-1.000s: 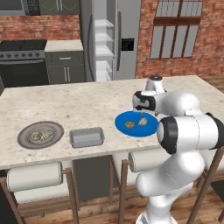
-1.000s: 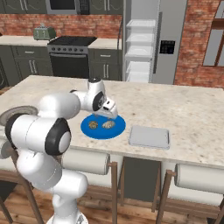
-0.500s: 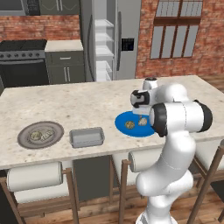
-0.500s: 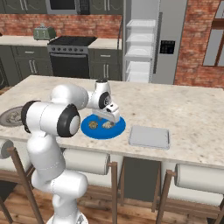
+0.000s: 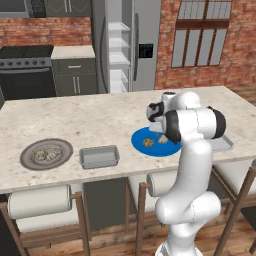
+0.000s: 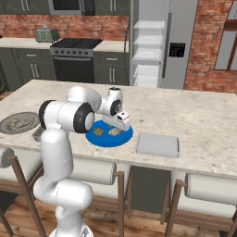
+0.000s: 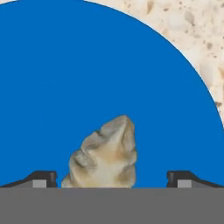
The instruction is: Place two dumplings into each of the tupperware containers and then place the containers in the fridge.
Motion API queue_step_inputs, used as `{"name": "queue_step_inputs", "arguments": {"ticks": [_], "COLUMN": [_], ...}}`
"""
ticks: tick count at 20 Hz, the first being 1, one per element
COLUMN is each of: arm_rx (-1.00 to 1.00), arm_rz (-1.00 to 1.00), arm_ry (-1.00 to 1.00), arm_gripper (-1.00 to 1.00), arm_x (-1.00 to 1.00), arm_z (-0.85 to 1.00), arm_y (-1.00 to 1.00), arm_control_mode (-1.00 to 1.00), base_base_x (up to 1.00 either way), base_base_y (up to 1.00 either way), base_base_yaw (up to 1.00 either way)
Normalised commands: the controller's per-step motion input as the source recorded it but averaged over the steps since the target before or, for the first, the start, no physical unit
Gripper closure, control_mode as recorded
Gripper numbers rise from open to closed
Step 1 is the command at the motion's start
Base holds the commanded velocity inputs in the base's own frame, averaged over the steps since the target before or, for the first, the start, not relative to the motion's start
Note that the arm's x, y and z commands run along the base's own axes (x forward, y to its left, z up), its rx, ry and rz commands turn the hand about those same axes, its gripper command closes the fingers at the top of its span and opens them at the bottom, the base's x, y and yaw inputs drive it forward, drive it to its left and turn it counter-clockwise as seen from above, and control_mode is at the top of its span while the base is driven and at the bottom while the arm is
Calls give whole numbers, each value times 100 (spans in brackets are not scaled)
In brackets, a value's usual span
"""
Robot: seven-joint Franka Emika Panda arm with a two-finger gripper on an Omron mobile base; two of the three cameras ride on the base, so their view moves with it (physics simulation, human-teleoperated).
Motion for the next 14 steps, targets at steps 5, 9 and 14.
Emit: {"name": "queue_step_inputs", "arguments": {"ticks": [5, 9, 14], "arm_rx": [0, 0, 0], "arm_rz": [0, 0, 0], "arm_ry": [12, 14, 5], "arm_gripper": [-100, 100, 100], "arm_x": [13, 0, 0], "arm_z": [-37, -32, -9], "arm_y": [0, 0, 0], "arm_control_mode": [-100, -100, -100], "base_base_x": [0, 0, 0], "base_base_y": [0, 0, 0], "base_base_yaw": [0, 0, 0]}}
